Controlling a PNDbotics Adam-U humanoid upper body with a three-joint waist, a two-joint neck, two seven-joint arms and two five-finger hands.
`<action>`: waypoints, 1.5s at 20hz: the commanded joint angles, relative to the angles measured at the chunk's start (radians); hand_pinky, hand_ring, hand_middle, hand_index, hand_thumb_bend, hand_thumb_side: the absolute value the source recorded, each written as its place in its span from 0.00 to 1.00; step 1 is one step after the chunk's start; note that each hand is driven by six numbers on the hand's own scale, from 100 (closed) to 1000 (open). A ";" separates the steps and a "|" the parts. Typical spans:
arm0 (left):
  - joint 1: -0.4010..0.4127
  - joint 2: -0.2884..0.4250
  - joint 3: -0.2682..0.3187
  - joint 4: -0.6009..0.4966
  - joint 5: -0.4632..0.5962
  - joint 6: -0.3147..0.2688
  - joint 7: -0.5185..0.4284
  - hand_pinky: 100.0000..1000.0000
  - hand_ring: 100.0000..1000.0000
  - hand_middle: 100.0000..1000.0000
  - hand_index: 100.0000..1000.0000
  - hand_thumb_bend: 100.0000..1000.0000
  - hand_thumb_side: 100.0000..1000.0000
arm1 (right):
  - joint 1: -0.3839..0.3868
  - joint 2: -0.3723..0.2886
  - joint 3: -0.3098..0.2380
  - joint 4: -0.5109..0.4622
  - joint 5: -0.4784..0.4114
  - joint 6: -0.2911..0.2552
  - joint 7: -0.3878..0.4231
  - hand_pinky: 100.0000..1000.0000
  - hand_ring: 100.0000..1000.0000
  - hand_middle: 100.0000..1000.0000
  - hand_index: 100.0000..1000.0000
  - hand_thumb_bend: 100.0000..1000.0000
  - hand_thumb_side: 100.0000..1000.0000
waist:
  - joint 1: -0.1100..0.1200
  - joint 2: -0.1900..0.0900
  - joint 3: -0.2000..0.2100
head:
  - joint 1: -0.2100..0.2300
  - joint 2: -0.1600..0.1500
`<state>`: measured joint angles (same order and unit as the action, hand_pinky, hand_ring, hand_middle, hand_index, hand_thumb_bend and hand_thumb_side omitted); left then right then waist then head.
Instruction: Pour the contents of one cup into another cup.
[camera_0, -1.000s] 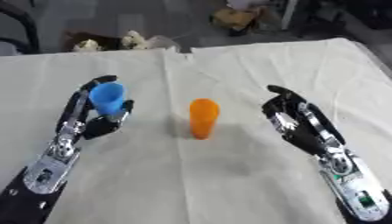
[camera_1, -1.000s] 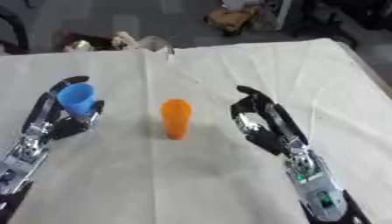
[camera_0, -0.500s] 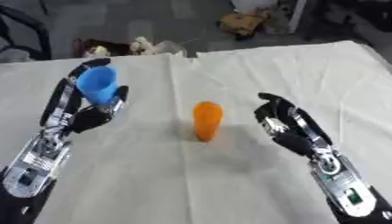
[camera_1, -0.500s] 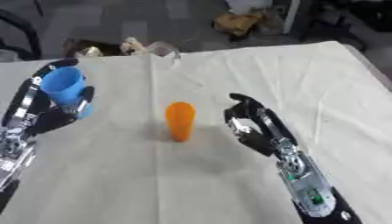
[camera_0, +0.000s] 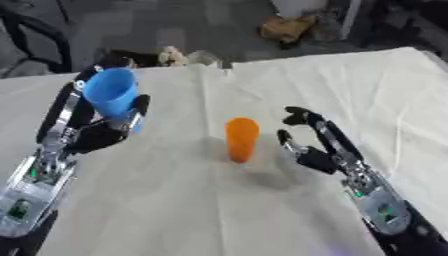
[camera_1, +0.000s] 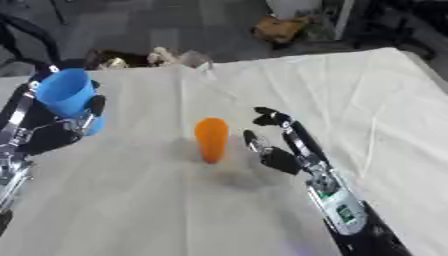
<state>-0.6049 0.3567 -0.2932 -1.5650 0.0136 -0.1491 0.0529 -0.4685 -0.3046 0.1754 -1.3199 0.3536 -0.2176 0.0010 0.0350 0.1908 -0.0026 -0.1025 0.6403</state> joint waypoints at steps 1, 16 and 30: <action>-0.006 0.013 -0.007 -0.059 0.019 0.012 -0.008 0.07 0.65 0.24 0.81 0.00 0.17 | -0.031 -0.007 0.002 0.031 0.044 -0.011 -0.026 1.00 0.82 0.72 0.92 0.13 0.58 | 0.002 -0.020 0.007 | -0.006 -0.001; 0.003 -0.014 -0.026 -0.140 0.056 0.056 -0.035 0.07 0.64 0.24 0.81 0.00 0.18 | -0.099 0.039 0.024 0.151 0.180 -0.062 -0.050 1.00 0.83 0.73 0.93 0.21 0.58 | 0.013 -0.025 0.039 | -0.019 -0.005; -0.002 -0.013 -0.031 -0.149 0.059 0.064 -0.048 0.06 0.64 0.24 0.81 0.00 0.19 | -0.127 0.044 0.040 0.154 0.220 -0.092 -0.032 1.00 0.83 0.73 0.94 0.24 0.58 | 0.005 -0.023 0.042 | -0.021 -0.010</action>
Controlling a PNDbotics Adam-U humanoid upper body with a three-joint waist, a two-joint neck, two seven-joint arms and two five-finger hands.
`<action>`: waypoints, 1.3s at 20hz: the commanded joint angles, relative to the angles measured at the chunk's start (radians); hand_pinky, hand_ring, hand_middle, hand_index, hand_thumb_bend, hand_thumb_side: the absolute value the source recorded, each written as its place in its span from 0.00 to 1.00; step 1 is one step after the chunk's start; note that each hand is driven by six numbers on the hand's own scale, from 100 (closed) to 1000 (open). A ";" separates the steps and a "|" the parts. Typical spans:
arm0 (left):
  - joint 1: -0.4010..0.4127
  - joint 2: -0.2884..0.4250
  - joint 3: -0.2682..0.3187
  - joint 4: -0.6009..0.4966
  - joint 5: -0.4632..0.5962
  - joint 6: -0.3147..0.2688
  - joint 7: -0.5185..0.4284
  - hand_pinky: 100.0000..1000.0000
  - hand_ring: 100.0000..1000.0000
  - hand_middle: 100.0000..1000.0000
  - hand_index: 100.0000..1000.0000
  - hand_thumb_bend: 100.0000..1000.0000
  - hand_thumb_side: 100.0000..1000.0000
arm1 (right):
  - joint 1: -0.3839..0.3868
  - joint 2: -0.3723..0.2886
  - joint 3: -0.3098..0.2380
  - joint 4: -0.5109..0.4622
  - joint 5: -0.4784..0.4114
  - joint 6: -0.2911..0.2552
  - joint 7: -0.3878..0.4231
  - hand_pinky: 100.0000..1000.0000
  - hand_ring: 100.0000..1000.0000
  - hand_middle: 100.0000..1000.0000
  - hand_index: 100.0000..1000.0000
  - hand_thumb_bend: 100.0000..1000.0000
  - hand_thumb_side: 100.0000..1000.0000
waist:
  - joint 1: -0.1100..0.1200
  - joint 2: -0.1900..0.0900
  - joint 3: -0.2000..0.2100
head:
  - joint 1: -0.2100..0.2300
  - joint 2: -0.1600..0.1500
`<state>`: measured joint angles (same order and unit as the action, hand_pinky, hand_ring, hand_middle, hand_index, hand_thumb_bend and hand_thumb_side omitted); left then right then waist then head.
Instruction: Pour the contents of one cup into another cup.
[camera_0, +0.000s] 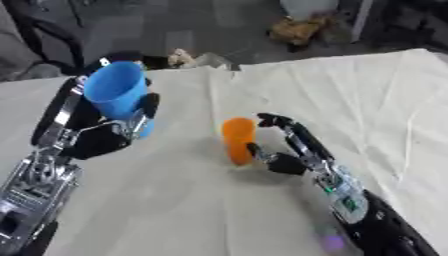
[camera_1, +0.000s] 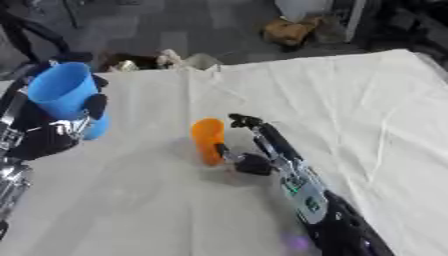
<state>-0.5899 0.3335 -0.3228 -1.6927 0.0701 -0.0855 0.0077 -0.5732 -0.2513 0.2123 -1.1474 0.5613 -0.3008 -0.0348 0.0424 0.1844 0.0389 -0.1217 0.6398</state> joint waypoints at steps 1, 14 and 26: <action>-0.018 0.011 -0.001 -0.021 0.002 0.001 -0.002 0.06 0.64 0.23 0.81 0.00 0.19 | -0.024 -0.010 0.005 -0.020 0.014 -0.010 0.007 1.00 0.83 0.74 0.94 0.24 0.58 | -0.003 -0.017 0.000 | -0.002 -0.010; -0.020 0.011 -0.005 -0.018 0.002 0.003 -0.007 0.06 0.64 0.23 0.80 0.00 0.20 | -0.031 0.005 0.031 -0.013 0.023 -0.021 0.076 1.00 0.83 0.74 0.94 0.31 0.64 | -0.005 -0.019 -0.003 | -0.002 -0.012; -0.021 0.009 -0.009 -0.019 0.001 0.005 -0.009 0.05 0.63 0.22 0.80 0.00 0.20 | -0.051 0.043 0.045 0.023 0.051 -0.038 0.111 1.00 0.82 0.74 0.94 0.33 0.67 | -0.002 -0.022 0.000 | -0.005 -0.011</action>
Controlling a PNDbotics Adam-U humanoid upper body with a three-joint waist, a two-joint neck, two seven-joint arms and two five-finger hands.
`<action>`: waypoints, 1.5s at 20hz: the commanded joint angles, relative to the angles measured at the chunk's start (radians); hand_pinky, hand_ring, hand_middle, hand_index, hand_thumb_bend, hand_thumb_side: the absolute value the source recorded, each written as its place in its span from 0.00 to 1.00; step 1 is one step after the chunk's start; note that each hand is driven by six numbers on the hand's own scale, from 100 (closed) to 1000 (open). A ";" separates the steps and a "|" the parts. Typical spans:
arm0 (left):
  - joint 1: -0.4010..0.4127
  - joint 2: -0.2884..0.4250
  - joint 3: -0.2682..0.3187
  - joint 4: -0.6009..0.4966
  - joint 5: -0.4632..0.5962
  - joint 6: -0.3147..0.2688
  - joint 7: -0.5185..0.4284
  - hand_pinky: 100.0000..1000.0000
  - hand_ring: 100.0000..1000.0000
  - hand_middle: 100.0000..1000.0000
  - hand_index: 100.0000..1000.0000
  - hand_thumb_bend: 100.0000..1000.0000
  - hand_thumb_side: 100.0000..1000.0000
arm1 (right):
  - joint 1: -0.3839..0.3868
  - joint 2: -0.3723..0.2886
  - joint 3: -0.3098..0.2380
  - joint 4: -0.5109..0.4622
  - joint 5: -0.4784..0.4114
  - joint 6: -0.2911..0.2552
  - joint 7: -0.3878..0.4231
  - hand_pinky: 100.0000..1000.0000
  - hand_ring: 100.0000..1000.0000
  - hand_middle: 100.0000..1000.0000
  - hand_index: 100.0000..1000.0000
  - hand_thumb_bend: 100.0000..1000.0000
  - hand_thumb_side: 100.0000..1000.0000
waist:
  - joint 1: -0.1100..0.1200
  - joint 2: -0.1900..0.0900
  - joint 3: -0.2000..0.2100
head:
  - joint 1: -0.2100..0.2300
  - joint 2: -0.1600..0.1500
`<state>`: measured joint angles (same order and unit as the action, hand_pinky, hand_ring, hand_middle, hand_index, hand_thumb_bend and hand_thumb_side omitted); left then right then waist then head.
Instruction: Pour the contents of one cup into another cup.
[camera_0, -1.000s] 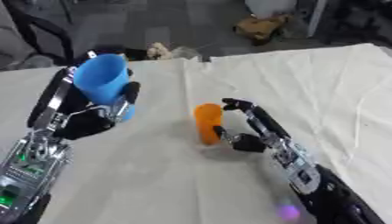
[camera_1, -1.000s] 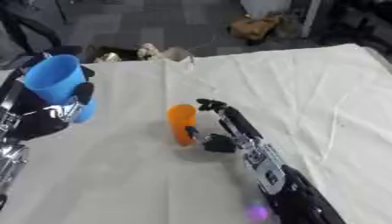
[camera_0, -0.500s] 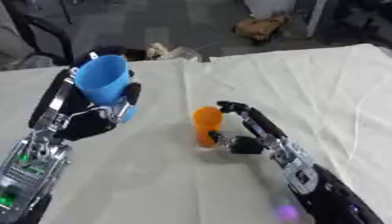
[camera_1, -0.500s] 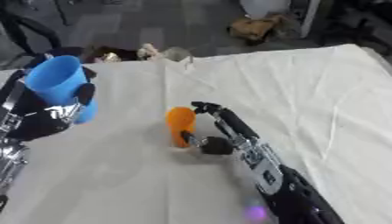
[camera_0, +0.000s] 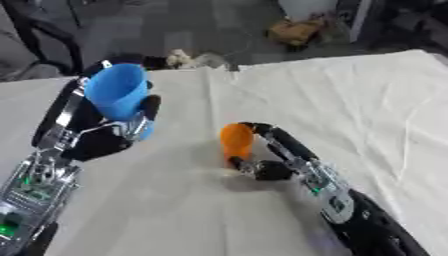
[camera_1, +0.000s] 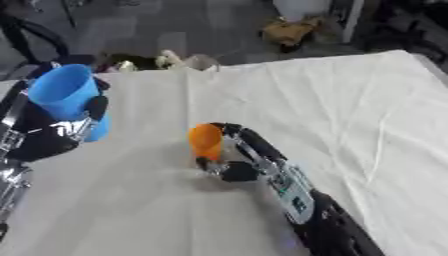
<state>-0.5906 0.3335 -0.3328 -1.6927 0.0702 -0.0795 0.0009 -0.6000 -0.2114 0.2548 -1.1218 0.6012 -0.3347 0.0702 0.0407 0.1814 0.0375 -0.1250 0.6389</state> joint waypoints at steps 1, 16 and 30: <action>-0.020 0.008 0.001 -0.019 0.001 -0.001 -0.003 0.05 0.63 0.22 0.80 0.00 0.20 | -0.026 0.005 0.003 0.000 0.013 -0.006 0.007 1.00 0.82 0.74 0.94 0.33 0.67 | 0.000 -0.019 0.002 | -0.002 -0.011; -0.023 0.005 -0.005 -0.020 0.001 0.003 -0.003 0.05 0.63 0.22 0.79 0.00 0.21 | -0.044 0.044 0.003 0.045 0.033 -0.014 -0.013 0.97 0.75 0.58 0.87 0.32 0.62 | 0.001 -0.020 0.012 | -0.003 -0.011; -0.026 0.005 -0.008 -0.026 0.004 0.007 0.001 0.05 0.62 0.22 0.79 0.00 0.22 | -0.049 0.056 -0.002 0.054 0.018 0.014 -0.108 0.92 0.59 0.32 0.68 0.00 0.43 | 0.002 -0.021 0.016 | -0.002 -0.015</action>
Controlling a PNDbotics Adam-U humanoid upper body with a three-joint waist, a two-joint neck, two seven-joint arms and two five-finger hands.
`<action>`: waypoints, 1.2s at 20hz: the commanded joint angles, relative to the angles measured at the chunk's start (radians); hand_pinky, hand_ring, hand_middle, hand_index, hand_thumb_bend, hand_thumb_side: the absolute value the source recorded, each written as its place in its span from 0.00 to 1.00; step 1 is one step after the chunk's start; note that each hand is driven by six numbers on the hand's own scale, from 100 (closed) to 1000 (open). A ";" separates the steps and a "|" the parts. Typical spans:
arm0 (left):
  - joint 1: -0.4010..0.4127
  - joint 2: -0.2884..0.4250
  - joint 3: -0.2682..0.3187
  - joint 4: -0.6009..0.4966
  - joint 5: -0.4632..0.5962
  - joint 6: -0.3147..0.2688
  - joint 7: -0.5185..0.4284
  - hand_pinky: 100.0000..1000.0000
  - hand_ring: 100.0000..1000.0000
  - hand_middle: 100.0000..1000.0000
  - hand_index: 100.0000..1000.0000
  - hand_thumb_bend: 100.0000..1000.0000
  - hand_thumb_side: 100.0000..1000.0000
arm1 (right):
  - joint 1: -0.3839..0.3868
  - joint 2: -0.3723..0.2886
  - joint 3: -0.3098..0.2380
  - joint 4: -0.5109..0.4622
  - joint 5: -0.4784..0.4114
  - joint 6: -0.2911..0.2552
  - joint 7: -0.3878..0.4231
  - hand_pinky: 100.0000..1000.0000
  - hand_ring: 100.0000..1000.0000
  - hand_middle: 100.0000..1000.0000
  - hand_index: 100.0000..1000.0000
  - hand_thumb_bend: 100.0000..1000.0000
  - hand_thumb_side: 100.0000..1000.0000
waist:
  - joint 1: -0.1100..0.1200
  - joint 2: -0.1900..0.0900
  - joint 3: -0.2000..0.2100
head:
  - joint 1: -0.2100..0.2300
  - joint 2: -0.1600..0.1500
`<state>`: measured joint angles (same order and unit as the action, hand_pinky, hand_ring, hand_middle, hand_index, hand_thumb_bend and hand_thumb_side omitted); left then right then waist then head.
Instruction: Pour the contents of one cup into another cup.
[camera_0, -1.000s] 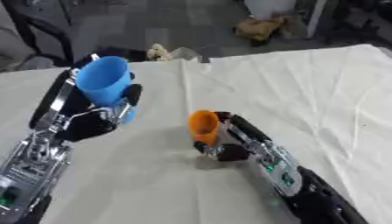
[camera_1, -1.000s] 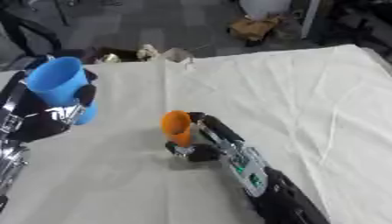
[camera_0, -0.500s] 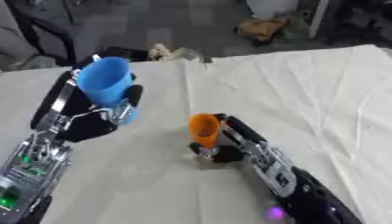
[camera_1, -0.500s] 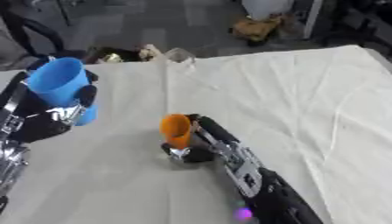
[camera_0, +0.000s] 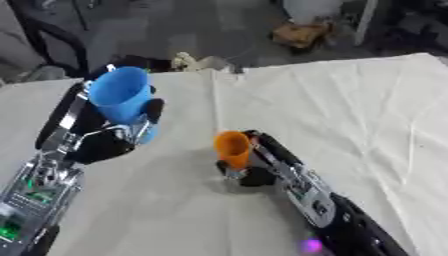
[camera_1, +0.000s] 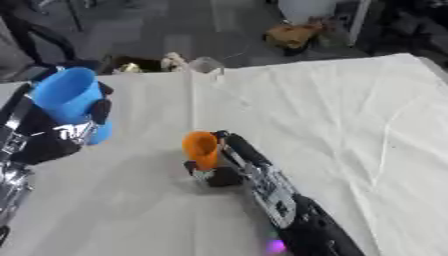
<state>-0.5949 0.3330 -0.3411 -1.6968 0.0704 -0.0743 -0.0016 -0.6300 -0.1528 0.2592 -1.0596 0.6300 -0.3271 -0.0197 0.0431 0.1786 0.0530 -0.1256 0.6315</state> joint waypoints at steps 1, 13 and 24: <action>-0.022 0.005 0.000 -0.022 0.004 0.002 0.004 0.05 0.62 0.22 0.79 0.00 0.22 | -0.020 -0.003 -0.007 -0.009 -0.014 0.011 -0.025 0.91 0.58 0.30 0.67 0.00 0.39 | -0.001 -0.018 0.001 | -0.001 -0.008; -0.025 0.018 0.007 -0.054 0.022 0.014 0.009 0.04 0.61 0.22 0.79 0.00 0.22 | -0.029 -0.019 -0.011 -0.051 -0.079 0.063 -0.093 0.90 0.53 0.24 0.61 0.00 0.28 | -0.005 -0.021 -0.005 | 0.000 -0.018; 0.005 0.097 0.072 -0.152 0.075 0.051 0.024 0.04 0.59 0.21 0.79 0.00 0.22 | -0.014 -0.091 -0.049 -0.140 -0.170 0.112 -0.122 0.90 0.53 0.25 0.61 0.00 0.28 | -0.014 -0.035 -0.008 | 0.002 -0.023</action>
<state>-0.5801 0.3992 -0.2920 -1.8214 0.1365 -0.0283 0.0177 -0.6321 -0.2174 0.2227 -1.1630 0.4794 -0.2230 -0.1368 0.0309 0.1634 0.0448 -0.1248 0.6213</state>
